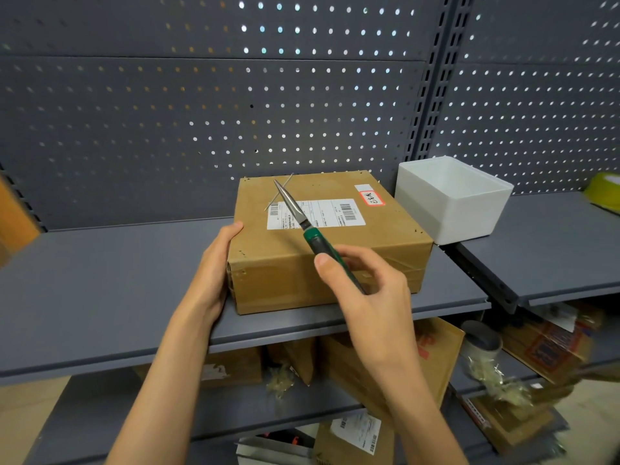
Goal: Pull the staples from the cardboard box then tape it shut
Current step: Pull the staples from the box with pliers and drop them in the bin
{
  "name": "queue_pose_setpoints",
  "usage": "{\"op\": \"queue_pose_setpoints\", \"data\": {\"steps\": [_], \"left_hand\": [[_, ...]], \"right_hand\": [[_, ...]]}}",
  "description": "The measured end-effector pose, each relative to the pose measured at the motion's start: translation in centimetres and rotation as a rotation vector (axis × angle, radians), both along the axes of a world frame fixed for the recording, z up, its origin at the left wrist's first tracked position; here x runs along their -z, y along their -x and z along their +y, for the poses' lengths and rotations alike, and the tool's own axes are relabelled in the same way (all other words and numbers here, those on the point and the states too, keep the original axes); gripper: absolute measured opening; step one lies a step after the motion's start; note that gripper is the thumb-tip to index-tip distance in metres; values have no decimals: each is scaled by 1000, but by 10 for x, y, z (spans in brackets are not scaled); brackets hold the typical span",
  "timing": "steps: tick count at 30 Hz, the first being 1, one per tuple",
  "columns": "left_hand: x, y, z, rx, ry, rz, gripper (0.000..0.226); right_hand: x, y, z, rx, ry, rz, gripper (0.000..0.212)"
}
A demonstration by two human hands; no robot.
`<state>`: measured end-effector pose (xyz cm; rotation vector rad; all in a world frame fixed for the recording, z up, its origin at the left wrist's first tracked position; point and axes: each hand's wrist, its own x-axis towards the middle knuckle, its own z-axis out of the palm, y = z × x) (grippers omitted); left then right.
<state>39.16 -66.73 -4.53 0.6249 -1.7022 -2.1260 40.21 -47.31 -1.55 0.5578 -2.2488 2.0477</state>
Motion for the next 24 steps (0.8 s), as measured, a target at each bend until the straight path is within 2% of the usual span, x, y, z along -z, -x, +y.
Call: {"op": "queue_pose_setpoints", "data": {"steps": [5, 8, 14, 18, 24], "left_hand": [[1, 1, -1, -7, -6, -15, 37], [1, 1, -2, -14, -9, -19, 36], [2, 1, -1, -16, -10, -13, 39], [1, 1, 0, -16, -14, -13, 37], [0, 1, 2, -12, -17, 3, 36]], "right_hand": [[5, 6, 4, 12, -31, -11, 14], [5, 11, 6, 56, -59, 15, 25], [-3, 29, 22, 215, -94, 114, 33], [-10, 47, 40, 363, -138, 173, 24], [-15, 74, 70, 582, -244, 214, 28]]}}
